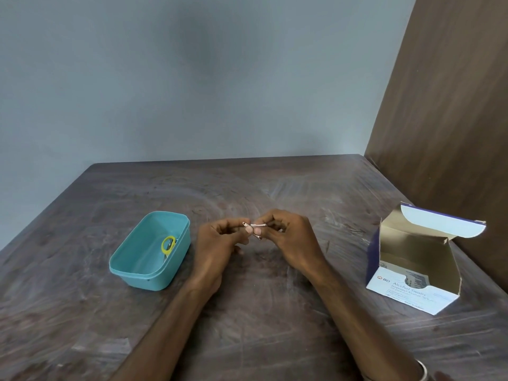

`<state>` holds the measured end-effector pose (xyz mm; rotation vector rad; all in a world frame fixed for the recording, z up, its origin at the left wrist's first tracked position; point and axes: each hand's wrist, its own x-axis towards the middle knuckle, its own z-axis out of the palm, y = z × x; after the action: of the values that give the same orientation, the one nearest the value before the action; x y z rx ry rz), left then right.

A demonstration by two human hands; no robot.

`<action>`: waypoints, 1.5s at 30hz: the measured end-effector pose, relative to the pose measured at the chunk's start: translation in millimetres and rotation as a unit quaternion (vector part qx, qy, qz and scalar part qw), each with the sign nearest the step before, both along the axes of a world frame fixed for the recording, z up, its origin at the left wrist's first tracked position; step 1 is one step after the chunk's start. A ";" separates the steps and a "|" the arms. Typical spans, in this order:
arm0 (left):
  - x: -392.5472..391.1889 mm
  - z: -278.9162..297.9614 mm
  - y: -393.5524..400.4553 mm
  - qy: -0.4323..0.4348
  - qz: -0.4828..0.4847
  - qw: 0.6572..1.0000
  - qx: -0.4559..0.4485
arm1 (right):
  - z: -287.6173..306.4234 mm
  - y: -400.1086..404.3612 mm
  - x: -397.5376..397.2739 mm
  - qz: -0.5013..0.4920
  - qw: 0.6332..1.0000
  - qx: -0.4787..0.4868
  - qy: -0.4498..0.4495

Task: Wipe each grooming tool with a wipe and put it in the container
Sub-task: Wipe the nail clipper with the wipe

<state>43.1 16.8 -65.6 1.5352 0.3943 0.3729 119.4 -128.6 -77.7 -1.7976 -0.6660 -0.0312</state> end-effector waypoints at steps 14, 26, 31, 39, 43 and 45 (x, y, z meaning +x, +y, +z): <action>-1.8 3.4 -3.7 -0.034 -0.001 0.997 -0.075 | -0.6 -2.6 2.4 0.014 0.999 -0.021 -0.032; -0.1 2.2 -1.3 -0.033 -0.016 0.998 -0.048 | -0.4 -3.3 2.1 -0.002 0.997 -0.070 -0.038; 0.2 2.8 -1.6 -0.028 0.014 0.998 -0.060 | -2.2 -1.5 4.7 -0.015 0.998 -0.049 -0.021; 4.5 1.9 9.3 0.024 -0.025 0.989 -0.147 | 6.5 -2.7 4.1 0.063 0.992 0.092 0.059; 2.3 6.8 10.0 0.088 -0.141 0.972 -0.168 | 7.4 -7.2 7.0 0.101 0.982 0.120 0.104; -0.1 8.9 10.9 0.103 -0.194 0.964 -0.152 | 8.9 -8.5 6.4 0.126 0.975 0.135 0.124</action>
<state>43.0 27.7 -56.7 1.3132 0.2866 -0.1515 125.9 -137.1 -68.7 -1.4175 -0.6703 0.2599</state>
